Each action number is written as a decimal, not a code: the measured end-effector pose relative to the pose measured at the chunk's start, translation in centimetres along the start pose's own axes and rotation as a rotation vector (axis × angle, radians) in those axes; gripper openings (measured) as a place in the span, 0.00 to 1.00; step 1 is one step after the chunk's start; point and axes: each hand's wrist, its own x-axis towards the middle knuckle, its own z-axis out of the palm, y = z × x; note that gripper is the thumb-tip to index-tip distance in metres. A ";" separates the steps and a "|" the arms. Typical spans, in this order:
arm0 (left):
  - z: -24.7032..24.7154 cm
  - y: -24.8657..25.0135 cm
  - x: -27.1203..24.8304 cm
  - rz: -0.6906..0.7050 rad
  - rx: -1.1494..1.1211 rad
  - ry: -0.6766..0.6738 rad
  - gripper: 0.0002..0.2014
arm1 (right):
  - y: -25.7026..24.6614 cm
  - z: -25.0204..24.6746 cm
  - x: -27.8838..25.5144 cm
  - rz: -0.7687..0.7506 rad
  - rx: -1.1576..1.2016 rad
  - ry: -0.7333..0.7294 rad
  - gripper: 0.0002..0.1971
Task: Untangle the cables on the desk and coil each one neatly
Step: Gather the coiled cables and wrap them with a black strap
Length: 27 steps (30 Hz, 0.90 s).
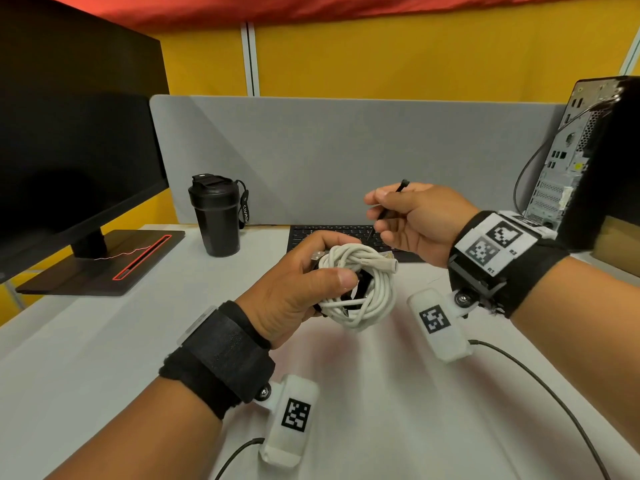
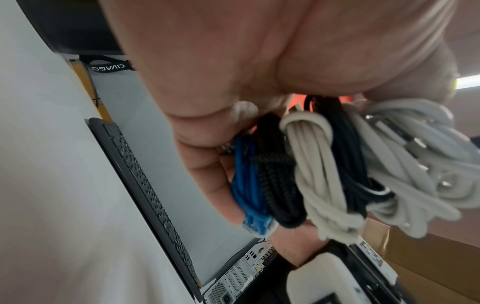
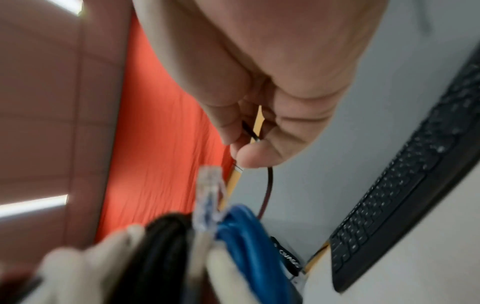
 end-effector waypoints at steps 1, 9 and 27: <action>0.0 0.0 0.0 0.003 -0.003 0.002 0.26 | 0.1 0.1 0.0 -0.001 -0.036 0.005 0.07; 0.3 0.1 0.0 0.037 0.028 -0.010 0.30 | 1.8 0.1 -0.7 0.450 0.150 -0.312 0.16; 0.7 0.3 -0.1 0.009 0.003 -0.013 0.28 | 1.6 -1.2 2.2 0.325 -0.188 -0.037 0.06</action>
